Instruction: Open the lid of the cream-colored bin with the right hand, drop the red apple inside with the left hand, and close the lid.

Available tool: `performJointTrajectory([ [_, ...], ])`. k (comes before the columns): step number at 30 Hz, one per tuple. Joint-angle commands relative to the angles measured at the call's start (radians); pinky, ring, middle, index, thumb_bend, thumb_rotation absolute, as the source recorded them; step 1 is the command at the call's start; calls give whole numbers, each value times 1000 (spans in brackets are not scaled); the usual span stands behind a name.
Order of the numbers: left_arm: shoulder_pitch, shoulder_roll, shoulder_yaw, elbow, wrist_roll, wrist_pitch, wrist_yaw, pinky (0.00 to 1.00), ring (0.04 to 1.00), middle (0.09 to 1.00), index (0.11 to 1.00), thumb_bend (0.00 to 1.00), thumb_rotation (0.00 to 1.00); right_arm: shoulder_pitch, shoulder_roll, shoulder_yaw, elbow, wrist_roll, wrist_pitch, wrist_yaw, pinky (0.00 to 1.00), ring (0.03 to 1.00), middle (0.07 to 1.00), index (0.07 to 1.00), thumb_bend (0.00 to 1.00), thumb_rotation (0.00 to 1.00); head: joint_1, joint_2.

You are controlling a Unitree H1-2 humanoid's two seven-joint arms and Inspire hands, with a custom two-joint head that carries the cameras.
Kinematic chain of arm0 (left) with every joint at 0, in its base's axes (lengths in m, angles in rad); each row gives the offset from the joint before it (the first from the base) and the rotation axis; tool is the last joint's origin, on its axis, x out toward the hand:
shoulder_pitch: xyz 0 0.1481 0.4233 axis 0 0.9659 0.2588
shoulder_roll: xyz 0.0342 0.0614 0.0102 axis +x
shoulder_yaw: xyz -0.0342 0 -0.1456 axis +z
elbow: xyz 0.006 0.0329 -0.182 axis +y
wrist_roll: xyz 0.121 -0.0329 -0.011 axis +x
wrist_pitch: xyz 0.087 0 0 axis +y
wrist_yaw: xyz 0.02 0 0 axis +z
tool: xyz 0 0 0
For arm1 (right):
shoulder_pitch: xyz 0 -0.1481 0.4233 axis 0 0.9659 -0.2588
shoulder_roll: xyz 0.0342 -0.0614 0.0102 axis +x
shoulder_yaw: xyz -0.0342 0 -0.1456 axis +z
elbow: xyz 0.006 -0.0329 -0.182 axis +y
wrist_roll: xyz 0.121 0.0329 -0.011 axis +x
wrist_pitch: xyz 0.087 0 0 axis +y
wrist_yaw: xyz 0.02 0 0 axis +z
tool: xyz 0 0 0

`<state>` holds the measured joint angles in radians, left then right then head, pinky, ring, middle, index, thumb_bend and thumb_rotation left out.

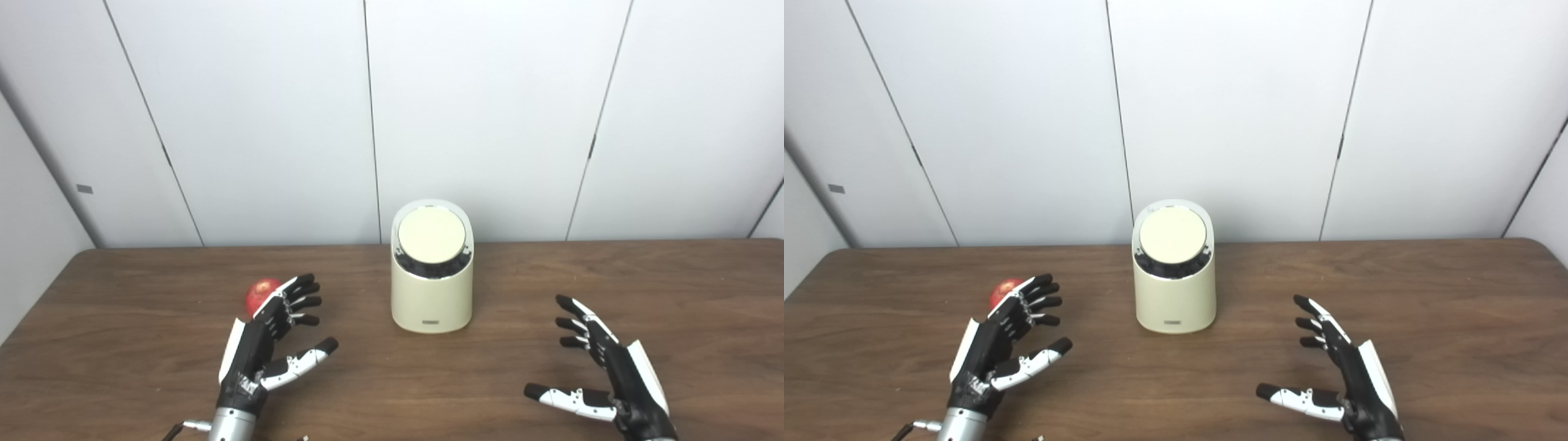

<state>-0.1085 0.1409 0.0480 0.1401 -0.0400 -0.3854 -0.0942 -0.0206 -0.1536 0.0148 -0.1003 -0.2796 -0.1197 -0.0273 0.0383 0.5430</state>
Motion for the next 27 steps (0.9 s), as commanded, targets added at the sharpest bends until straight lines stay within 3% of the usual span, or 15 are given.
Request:
performJointTrajectory([
  [1,44,-4,-6,51,-3,-24,-4,647,767,817,847,668,58,-23,1,2,-25,4,-18,-2,729,825,899,876,783,227,0,1],
  [21,43,-7,-7,54,-7,-23,-5,649,767,815,847,676,66,-28,-1,1,-17,16,-26,-2,733,831,901,870,780,228,7,-7],
  [27,31,-8,-8,79,-12,-33,-7,663,779,822,850,678,76,-81,13,6,-22,31,-12,1,718,828,901,881,781,268,3,-19],
])
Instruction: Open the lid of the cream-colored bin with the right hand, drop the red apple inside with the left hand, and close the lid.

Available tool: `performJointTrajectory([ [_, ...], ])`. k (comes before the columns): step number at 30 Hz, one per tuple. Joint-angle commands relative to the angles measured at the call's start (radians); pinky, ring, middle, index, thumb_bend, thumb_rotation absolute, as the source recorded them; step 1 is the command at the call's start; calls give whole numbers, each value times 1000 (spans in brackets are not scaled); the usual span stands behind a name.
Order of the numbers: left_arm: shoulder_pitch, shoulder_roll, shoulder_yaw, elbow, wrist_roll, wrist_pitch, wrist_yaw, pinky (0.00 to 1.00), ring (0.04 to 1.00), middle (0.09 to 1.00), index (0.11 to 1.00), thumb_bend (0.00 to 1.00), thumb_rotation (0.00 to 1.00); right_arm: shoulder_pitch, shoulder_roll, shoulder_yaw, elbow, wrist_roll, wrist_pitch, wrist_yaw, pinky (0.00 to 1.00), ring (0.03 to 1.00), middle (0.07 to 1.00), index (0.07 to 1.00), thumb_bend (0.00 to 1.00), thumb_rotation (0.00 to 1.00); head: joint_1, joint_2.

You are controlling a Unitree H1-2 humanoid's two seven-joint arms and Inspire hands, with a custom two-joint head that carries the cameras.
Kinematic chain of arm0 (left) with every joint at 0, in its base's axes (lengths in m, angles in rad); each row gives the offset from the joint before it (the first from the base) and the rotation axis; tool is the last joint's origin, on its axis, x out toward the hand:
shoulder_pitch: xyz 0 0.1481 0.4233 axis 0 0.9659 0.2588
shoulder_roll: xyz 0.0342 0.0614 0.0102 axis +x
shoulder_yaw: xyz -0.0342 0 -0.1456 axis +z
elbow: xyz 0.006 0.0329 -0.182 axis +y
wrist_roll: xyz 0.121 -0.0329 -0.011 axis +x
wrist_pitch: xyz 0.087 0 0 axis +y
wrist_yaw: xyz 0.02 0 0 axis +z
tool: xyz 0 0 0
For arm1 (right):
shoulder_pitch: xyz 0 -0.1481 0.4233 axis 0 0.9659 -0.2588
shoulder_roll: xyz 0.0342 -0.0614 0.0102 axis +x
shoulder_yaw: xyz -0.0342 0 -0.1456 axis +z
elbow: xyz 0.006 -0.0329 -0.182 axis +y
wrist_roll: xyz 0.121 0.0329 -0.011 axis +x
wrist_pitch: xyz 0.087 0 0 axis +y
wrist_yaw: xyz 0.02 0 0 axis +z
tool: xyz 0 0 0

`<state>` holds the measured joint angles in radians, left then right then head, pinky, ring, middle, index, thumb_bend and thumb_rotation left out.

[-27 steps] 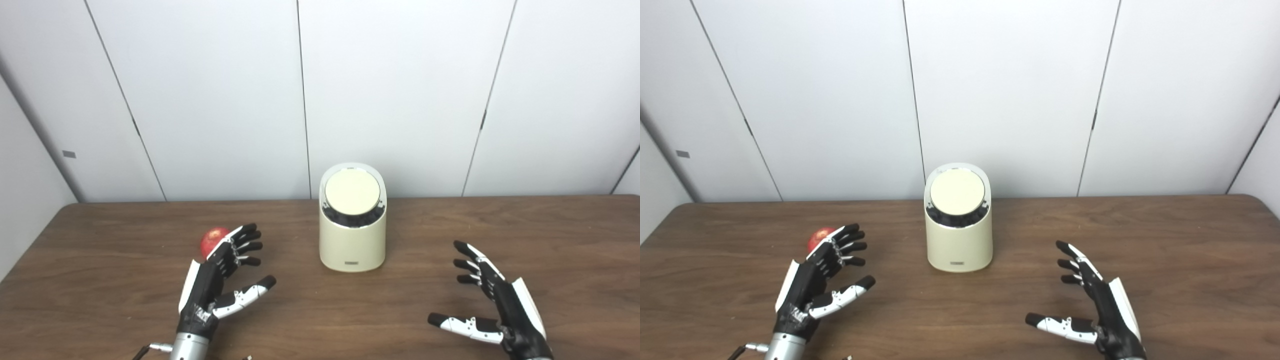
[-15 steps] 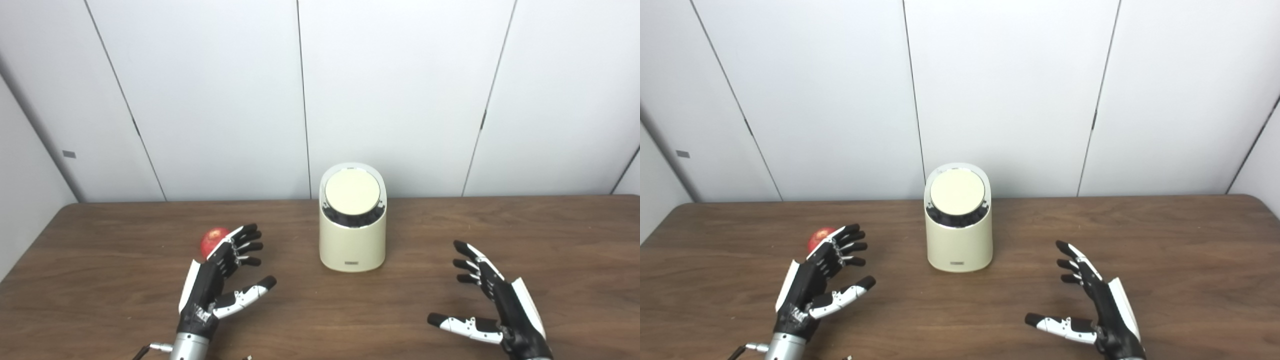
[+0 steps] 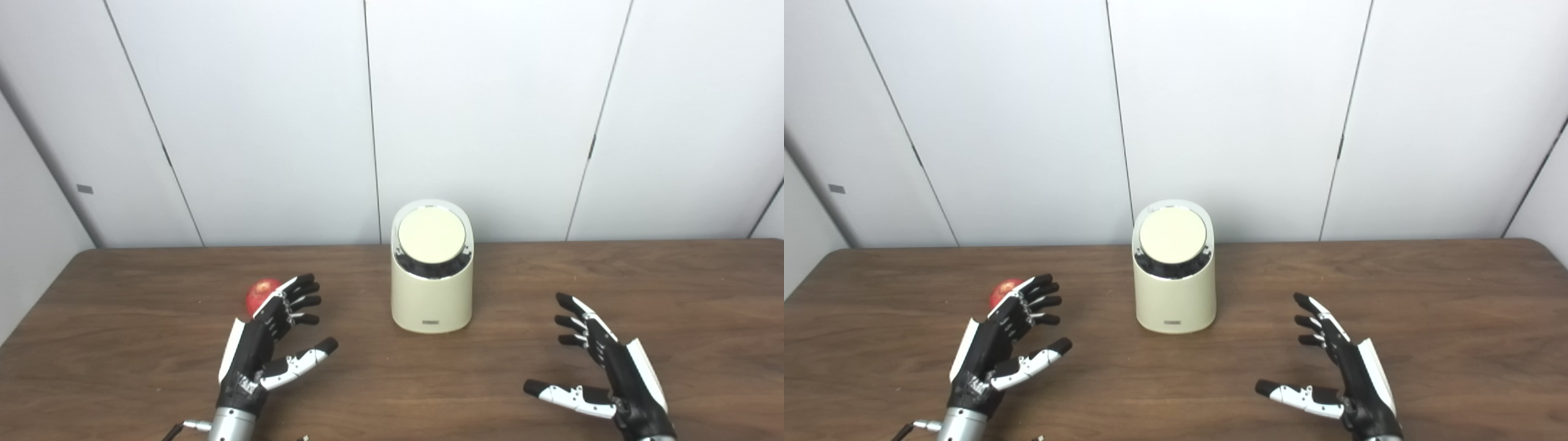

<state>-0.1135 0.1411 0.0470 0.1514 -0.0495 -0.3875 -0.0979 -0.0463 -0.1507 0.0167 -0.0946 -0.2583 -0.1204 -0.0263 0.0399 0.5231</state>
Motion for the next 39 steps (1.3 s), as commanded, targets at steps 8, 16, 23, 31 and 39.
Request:
performJointTrajectory([
  [8,14,-5,-9,108,-4,-57,-11,658,772,822,857,679,78,-205,-18,29,-61,-75,59,25,661,792,889,886,767,323,-20,-10],
  [16,2,-9,-6,136,-1,-71,-12,661,769,812,845,685,58,-397,-20,24,-55,-93,223,59,686,837,880,878,827,351,-29,-17],
  [23,-7,-11,-6,152,-10,-79,-21,656,772,813,844,677,48,-514,-20,43,-27,-120,322,77,655,817,854,866,864,343,-39,-18],
  [31,-15,-15,-7,163,-2,-80,-19,648,764,809,842,664,43,-579,-10,68,-24,-101,460,137,653,850,898,882,797,354,-45,-22],
  [39,-16,-21,-12,159,3,-81,-22,648,759,810,845,667,46,-643,-9,126,37,-179,512,120,687,876,933,897,828,339,-38,-19],
])
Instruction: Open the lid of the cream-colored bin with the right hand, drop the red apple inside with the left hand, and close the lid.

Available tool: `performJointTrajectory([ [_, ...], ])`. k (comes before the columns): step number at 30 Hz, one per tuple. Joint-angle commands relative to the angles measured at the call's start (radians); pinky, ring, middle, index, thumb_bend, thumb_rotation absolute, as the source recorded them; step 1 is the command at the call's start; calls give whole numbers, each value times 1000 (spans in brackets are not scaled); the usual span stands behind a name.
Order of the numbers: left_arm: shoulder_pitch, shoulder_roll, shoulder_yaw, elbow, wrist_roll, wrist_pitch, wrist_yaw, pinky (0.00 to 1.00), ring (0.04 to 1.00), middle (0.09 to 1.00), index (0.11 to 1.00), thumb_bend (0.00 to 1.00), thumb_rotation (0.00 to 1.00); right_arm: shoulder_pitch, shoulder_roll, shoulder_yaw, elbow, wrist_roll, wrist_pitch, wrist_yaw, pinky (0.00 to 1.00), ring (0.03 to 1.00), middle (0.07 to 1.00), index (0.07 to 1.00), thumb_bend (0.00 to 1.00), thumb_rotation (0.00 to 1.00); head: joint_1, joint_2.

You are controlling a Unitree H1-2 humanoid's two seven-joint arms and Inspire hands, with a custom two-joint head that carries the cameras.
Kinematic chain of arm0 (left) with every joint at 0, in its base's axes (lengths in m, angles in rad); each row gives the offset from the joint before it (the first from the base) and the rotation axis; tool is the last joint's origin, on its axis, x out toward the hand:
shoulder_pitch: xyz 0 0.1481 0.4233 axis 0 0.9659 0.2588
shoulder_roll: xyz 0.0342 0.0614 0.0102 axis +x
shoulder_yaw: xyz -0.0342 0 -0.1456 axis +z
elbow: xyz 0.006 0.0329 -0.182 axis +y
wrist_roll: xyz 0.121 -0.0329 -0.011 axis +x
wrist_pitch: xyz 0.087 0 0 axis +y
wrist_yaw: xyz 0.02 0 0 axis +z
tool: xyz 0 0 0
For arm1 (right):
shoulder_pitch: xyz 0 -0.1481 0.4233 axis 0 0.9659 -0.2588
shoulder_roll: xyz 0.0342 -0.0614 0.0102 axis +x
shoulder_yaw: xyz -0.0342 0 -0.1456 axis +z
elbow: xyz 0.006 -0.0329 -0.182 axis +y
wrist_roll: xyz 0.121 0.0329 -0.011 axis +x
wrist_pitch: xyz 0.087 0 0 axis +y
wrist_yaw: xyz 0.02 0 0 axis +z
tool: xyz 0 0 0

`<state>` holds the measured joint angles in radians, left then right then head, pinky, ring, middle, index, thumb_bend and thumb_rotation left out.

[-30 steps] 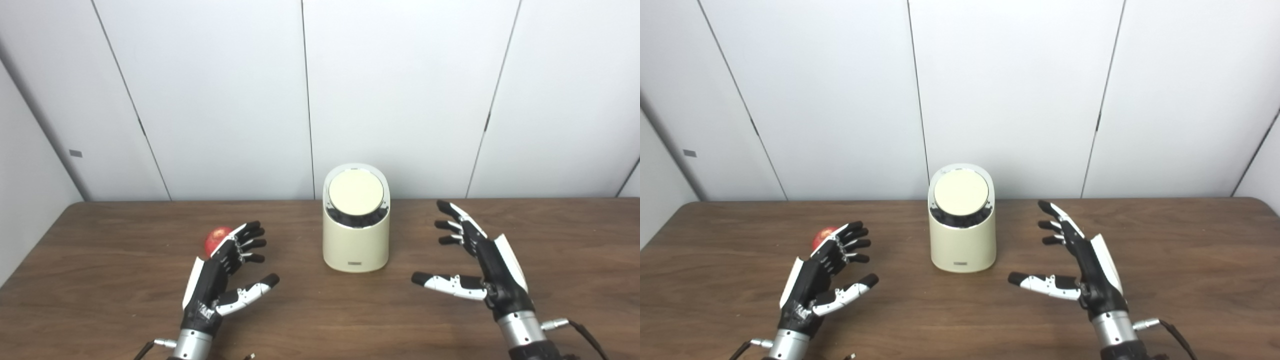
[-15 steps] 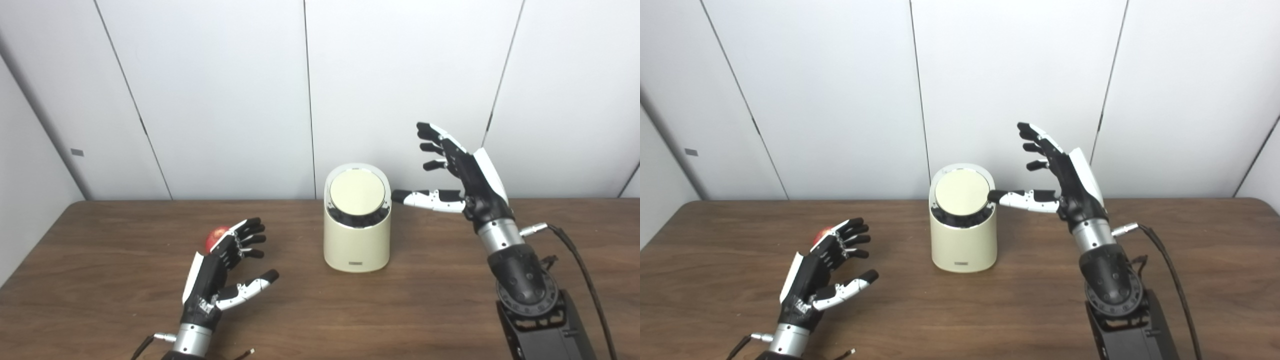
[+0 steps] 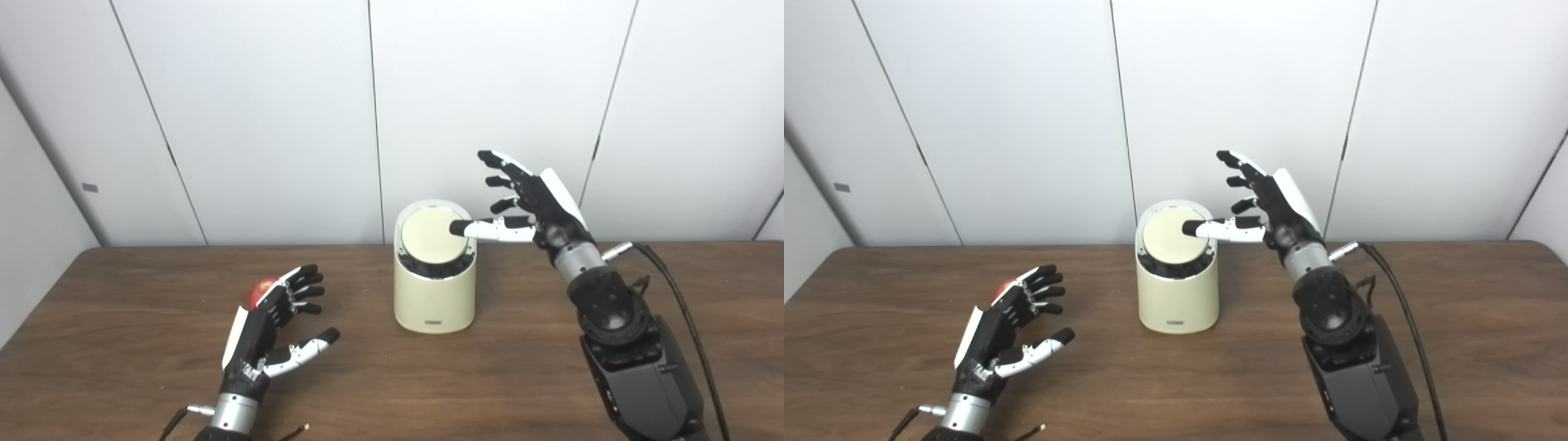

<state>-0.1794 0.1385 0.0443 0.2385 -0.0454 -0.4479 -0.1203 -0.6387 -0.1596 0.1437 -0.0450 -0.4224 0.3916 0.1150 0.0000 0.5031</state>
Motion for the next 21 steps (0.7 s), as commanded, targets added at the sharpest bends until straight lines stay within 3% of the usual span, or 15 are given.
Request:
performJointTrajectory([
  [1,50,-19,-11,71,1,-20,0,648,759,811,845,666,45,-56,5,3,-7,-23,6,-24,702,885,939,901,827,334,2,2],
  [6,51,-20,-13,69,20,-20,12,649,765,811,847,660,40,-78,23,23,24,-56,31,-30,705,899,961,916,835,317,5,2],
  [21,56,-31,-19,46,42,-18,18,633,761,808,847,653,49,-117,22,64,153,-105,-40,-77,708,872,921,909,921,297,23,12],
])
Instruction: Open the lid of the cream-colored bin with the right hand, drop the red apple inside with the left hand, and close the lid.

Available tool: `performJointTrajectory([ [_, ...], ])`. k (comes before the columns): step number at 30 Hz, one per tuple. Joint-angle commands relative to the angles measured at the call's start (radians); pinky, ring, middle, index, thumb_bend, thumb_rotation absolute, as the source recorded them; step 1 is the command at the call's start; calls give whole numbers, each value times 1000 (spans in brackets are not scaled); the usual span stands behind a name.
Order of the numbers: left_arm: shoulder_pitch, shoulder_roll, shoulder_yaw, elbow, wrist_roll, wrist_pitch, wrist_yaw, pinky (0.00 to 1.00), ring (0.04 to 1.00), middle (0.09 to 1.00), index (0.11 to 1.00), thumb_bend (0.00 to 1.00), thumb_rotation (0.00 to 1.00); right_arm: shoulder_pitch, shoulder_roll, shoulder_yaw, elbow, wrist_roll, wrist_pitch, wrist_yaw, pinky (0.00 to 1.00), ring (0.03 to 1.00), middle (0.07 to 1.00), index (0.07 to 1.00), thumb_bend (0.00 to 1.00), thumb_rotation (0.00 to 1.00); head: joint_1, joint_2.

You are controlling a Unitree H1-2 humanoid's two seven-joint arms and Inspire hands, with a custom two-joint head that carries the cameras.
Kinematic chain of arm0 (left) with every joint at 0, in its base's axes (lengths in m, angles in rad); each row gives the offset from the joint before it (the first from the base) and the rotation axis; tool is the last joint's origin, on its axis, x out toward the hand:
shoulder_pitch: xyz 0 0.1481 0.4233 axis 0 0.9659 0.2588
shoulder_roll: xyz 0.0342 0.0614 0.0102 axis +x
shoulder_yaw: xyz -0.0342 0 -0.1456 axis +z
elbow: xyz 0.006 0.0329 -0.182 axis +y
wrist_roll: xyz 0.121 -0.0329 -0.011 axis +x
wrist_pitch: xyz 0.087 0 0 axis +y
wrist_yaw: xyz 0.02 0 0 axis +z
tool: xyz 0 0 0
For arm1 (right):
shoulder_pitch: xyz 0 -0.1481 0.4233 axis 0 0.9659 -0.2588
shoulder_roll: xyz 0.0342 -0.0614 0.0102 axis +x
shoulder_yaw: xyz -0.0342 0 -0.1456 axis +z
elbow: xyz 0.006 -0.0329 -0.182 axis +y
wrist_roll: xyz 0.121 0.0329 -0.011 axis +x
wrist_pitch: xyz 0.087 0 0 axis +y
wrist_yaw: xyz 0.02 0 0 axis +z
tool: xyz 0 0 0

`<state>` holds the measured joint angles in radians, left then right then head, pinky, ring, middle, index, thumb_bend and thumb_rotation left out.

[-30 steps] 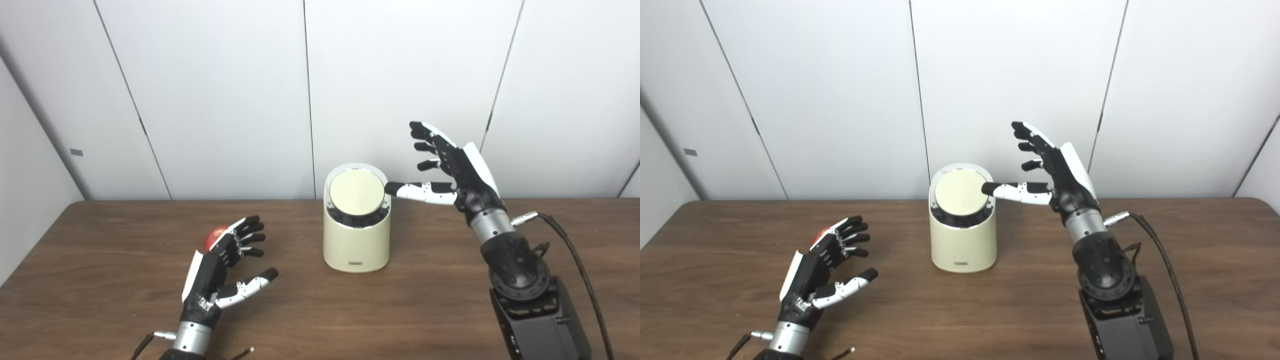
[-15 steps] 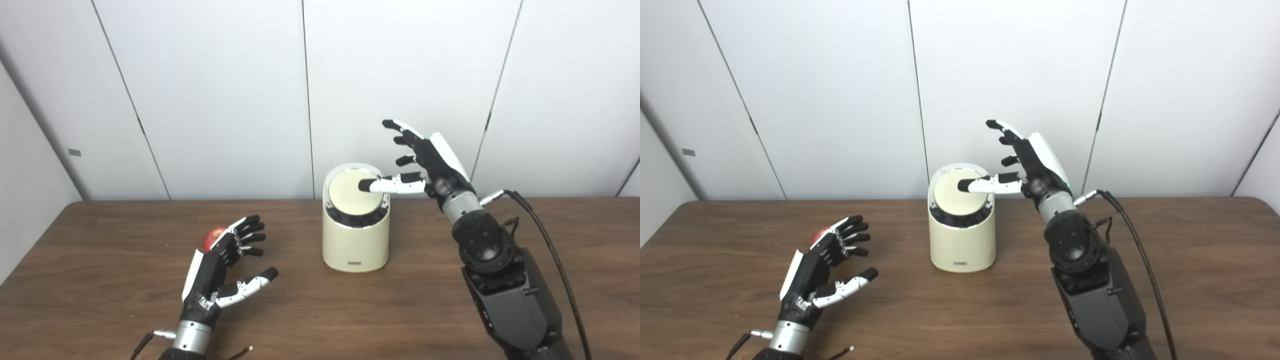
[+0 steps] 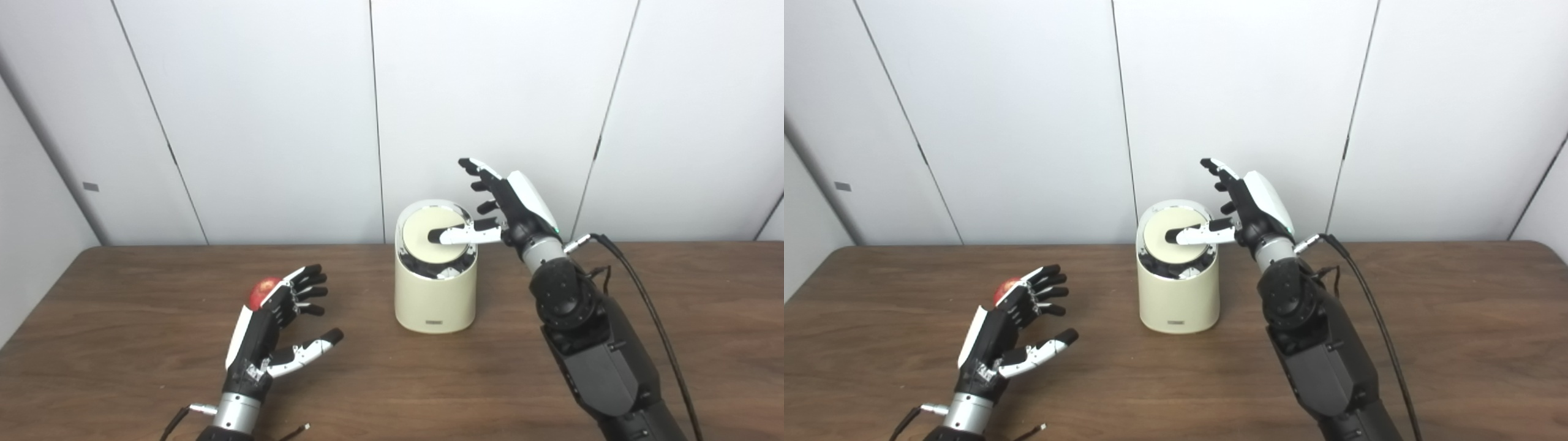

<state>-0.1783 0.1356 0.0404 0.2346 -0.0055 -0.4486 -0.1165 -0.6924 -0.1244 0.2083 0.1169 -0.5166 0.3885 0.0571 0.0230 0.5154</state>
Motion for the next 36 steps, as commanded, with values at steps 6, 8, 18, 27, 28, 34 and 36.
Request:
performJointTrajectory([
  [6,64,-31,-17,30,-6,-10,8,644,770,813,849,652,39,-77,-25,24,23,-36,-49,-23,708,877,919,907,939,301,7,9],
  [8,67,-33,-17,24,-7,-5,8,646,771,813,851,652,42,-82,-28,33,33,-46,-46,-23,702,874,915,906,941,299,8,11],
  [18,71,-37,-19,5,-14,8,4,644,777,816,849,653,36,-80,-59,77,40,-85,-41,-8,674,855,912,908,949,264,13,23],
  [27,83,-38,-22,-32,-3,25,8,635,766,809,848,654,36,-78,-136,195,25,-201,-39,65,692,862,950,918,941,261,25,47],
  [28,84,-39,-23,-35,-2,28,9,635,765,807,847,659,45,-79,-146,214,21,-224,-45,73,709,863,951,919,941,265,29,49],
  [34,86,-43,-24,-43,-3,37,11,641,763,803,842,663,49,-85,-178,289,-2,-328,-61,121,697,855,951,921,972,300,30,54],
  [36,86,-44,-22,-43,-3,39,12,643,764,807,845,663,50,-85,-178,293,-9,-340,-60,136,688,848,946,915,987,300,31,54],
])
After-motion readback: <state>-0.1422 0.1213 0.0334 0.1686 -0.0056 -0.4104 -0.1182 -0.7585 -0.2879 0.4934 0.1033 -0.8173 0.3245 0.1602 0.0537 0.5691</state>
